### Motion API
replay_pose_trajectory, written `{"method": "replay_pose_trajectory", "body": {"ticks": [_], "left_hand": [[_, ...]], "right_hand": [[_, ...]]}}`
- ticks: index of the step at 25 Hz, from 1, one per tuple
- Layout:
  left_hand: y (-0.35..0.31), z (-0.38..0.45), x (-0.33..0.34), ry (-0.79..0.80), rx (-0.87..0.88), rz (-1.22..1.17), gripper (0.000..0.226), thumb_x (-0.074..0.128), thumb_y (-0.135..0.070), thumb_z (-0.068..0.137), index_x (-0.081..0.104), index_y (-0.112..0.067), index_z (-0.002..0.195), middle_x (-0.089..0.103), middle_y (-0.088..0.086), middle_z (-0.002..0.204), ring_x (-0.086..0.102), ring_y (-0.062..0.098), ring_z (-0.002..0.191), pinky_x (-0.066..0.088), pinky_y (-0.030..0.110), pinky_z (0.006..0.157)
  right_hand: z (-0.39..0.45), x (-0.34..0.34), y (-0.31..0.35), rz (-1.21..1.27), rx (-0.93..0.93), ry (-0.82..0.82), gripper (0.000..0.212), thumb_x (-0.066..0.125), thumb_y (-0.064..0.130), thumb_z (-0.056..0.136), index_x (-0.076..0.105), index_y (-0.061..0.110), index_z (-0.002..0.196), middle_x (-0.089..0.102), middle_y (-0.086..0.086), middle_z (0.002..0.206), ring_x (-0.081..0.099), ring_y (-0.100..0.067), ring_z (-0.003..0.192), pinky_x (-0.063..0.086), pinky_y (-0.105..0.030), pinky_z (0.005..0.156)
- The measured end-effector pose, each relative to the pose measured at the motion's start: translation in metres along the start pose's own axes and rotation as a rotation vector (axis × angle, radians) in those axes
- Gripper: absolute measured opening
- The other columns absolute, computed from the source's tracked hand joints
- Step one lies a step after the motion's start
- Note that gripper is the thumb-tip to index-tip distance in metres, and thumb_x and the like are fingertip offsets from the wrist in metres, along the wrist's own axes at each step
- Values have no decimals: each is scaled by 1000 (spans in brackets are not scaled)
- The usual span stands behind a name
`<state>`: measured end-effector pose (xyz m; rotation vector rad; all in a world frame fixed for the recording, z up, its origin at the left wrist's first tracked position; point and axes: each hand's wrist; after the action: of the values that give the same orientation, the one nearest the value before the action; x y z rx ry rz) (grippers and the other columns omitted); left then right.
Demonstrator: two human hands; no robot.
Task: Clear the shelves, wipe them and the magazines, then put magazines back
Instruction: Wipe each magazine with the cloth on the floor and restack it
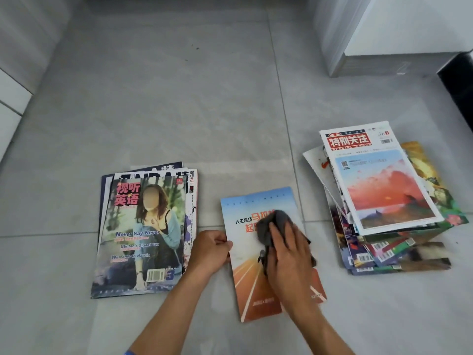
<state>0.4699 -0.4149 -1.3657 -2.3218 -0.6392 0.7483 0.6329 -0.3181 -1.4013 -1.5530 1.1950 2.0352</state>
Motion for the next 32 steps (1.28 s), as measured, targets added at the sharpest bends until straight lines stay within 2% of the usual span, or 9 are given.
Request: {"method": "replay_pose_trajectory", "body": {"ticks": [3,5,9,11,17,19,24,28,32], "left_hand": [[1,3,-1,-28,0,27,19,67,-4,83,70,-15,68,75,6,77,71,24,73,59,48,81],[4,3,1,-9,-5,6,20,66,-3,84,70,-16,70,76,7,79,73,27,77,59,50,81],[4,1,3,-22,8,13,21,66,-4,86,70,-19,71,75,4,81,73,24,80,59,47,84],[4,-1,4,-30,10,21,21,67,-7,86,69,-21,72,75,2,80,72,22,79,58,47,84],[1,-3,8,-67,28,28,21,65,-5,82,69,-18,65,75,3,73,72,23,74,59,47,78],[2,-2,8,-68,18,29,18,65,-5,82,70,-16,69,75,4,74,72,24,75,59,48,78],[-7,-7,8,-51,-54,-6,9,66,-6,77,70,-11,72,75,4,75,72,24,79,59,43,78],[-18,-11,4,37,-55,-94,29,73,-23,57,71,-15,84,76,-5,81,73,16,81,57,40,81],[-17,-12,7,121,-28,-247,30,82,-8,73,70,-24,96,76,-8,94,72,8,90,57,26,83]], "right_hand": [[-59,1,19,62,-459,168,45,48,27,95,58,25,138,46,-1,153,41,-26,142,32,-42,115],[-65,-19,-19,17,-592,236,44,48,28,97,55,28,141,41,4,156,36,-21,146,31,-40,116],[-71,-39,-71,-13,-39,32,47,43,31,98,53,22,143,37,1,155,43,-32,139,39,-49,111],[-87,-25,-48,-32,73,-28,48,42,33,96,55,20,141,42,-5,153,45,-37,136,36,-47,110],[-73,-6,-7,63,-580,252,59,61,35,78,56,34,137,47,6,152,45,-22,139,36,-40,109],[-34,-15,-31,18,-542,229,59,57,33,78,55,33,137,50,2,149,46,-23,136,40,-40,108],[33,-21,-43,52,110,76,61,68,15,83,53,18,143,49,-15,147,48,-39,131,43,-52,108],[-9,-2,11,32,-147,161,81,66,29,69,44,24,147,39,-4,157,41,-29,140,44,-48,108],[-22,-11,4,100,-354,270,79,57,28,67,45,33,145,42,7,155,53,-19,131,50,-36,99]]}}
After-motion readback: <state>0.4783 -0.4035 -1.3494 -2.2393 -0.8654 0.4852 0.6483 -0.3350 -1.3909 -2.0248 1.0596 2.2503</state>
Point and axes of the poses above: each hand's wrist, its own z-axis towards the middle knuckle, its own x-axis out of the palm, y = z × x
